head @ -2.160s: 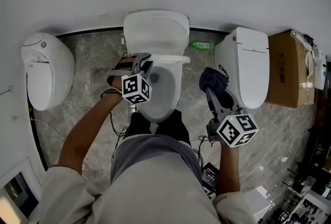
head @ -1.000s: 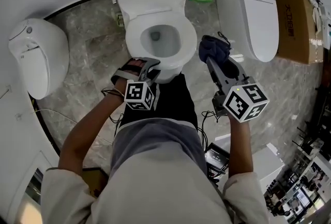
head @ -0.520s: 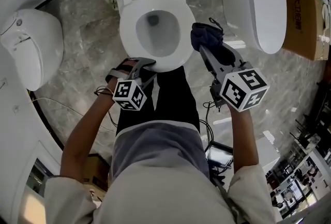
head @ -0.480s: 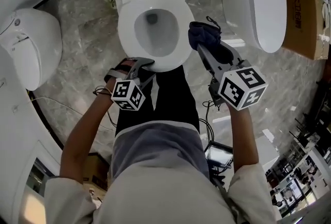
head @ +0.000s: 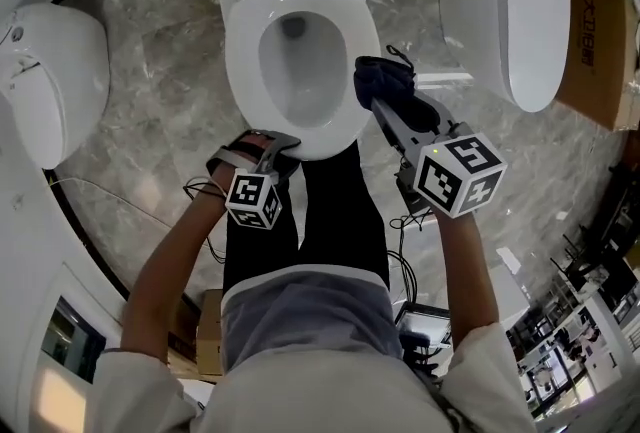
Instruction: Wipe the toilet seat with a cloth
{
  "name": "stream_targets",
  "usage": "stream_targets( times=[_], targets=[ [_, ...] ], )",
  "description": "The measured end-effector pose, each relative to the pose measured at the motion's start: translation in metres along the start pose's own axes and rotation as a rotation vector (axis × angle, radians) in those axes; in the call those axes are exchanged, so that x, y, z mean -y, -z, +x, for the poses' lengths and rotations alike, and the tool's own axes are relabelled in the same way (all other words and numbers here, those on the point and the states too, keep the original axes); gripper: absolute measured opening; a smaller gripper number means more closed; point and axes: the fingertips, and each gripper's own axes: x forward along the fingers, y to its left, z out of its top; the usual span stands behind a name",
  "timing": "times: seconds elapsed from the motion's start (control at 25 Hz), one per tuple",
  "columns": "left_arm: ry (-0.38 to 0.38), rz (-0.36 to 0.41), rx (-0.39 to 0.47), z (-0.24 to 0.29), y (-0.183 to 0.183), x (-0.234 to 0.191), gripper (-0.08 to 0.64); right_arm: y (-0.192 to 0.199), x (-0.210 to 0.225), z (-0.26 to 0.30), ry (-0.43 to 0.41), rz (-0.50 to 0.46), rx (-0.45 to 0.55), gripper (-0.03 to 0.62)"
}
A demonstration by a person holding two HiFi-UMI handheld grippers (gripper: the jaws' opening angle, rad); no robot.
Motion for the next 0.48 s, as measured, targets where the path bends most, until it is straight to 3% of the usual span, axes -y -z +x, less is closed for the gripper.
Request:
stream_targets(
  times=[0.24, 0.48],
  targets=[
    [0.068, -0.090, -0.056, 0.060, 0.037, 0.028, 0.154, 0.026, 0.014, 0.023, 0.002, 0.006, -0.038, 0.103],
    [0.062, -0.173, -0.144, 0.114, 0.073, 0.041, 0.144, 0.051, 0.035, 0.042, 0.009, 0.079, -0.027, 0.103]
  ],
)
